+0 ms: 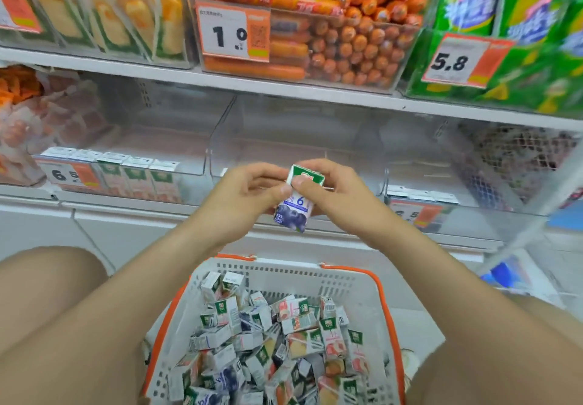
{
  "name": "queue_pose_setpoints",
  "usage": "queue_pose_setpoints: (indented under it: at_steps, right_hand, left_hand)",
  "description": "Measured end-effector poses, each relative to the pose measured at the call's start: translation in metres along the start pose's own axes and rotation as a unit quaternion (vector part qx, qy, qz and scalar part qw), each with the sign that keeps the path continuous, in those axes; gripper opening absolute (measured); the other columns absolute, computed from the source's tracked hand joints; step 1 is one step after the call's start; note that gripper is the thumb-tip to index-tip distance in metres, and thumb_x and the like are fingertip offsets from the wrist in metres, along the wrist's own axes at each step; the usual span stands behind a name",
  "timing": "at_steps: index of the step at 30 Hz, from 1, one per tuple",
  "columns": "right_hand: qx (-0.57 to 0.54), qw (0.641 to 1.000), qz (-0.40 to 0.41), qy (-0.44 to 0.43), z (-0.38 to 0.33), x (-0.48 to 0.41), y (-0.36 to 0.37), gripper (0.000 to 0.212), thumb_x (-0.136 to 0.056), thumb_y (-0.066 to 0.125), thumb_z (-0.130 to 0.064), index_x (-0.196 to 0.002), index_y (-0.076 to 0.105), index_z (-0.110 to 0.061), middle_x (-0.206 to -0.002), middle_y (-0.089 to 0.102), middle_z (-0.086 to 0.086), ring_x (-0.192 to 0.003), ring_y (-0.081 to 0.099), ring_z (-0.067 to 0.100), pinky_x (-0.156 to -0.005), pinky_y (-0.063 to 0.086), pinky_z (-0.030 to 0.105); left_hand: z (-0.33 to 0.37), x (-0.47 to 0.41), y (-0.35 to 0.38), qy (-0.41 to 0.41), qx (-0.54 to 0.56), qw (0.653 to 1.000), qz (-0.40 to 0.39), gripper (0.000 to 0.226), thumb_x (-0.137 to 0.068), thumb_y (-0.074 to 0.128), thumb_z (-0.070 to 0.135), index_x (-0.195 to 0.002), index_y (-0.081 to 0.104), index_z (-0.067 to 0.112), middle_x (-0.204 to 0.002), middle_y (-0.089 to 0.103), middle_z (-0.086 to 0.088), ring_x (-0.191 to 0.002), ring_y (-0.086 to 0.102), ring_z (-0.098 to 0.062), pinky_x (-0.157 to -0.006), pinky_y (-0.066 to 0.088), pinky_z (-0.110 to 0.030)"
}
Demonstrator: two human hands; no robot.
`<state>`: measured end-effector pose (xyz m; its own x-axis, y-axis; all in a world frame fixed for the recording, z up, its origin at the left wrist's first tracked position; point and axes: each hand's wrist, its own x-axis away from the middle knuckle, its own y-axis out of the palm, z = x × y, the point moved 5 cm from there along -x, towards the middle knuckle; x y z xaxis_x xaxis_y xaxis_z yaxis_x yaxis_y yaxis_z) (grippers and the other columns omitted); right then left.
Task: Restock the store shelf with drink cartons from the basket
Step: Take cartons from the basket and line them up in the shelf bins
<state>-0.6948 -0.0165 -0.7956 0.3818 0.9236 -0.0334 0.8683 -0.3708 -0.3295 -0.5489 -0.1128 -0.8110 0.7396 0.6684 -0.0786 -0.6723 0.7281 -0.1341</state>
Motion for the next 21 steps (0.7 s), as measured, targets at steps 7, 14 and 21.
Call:
queue_pose_setpoints:
  at_steps: [7, 14, 21]
  right_hand:
    - [0.075, 0.982, 0.168, 0.03, 0.006, 0.024, -0.118, 0.026, -0.096, 0.065, -0.038, -0.093, 0.072, -0.013, -0.075, 0.074, 0.007, -0.066, 0.064, 0.021, -0.069, 0.055, 0.045]
    - [0.362, 0.897, 0.251, -0.029, 0.023, 0.048, -0.237, 0.028, -0.101, 0.063, -0.023, -0.125, 0.054, -0.012, -0.106, 0.065, 0.005, -0.094, 0.055, 0.025, -0.074, 0.036, 0.03]
    - [0.468, 0.863, 0.124, 0.143, 0.104, 0.039, -0.279, 0.039, -0.098, 0.067, -0.012, -0.136, 0.057, -0.008, -0.124, 0.056, 0.02, -0.119, 0.054, 0.044, -0.091, 0.043, 0.039]
  left_hand:
    - [0.01, -0.03, 0.087, 0.136, -0.251, 0.958, 0.036, 0.017, -0.104, 0.056, 0.021, -0.099, 0.071, 0.025, -0.093, 0.072, 0.01, -0.089, 0.069, -0.014, -0.083, 0.057, -0.04]
    - [0.012, -0.062, 0.185, 0.309, -0.505, 0.806, -0.021, 0.032, -0.09, 0.061, 0.009, -0.121, 0.064, 0.014, -0.131, 0.055, -0.007, -0.122, 0.049, -0.033, -0.095, 0.043, -0.044]
    - [-0.026, -0.075, 0.219, 0.251, -0.648, 0.718, -0.049, 0.05, -0.09, 0.063, 0.024, -0.137, 0.054, 0.011, -0.143, 0.053, -0.007, -0.157, 0.018, -0.039, -0.109, 0.033, -0.056]
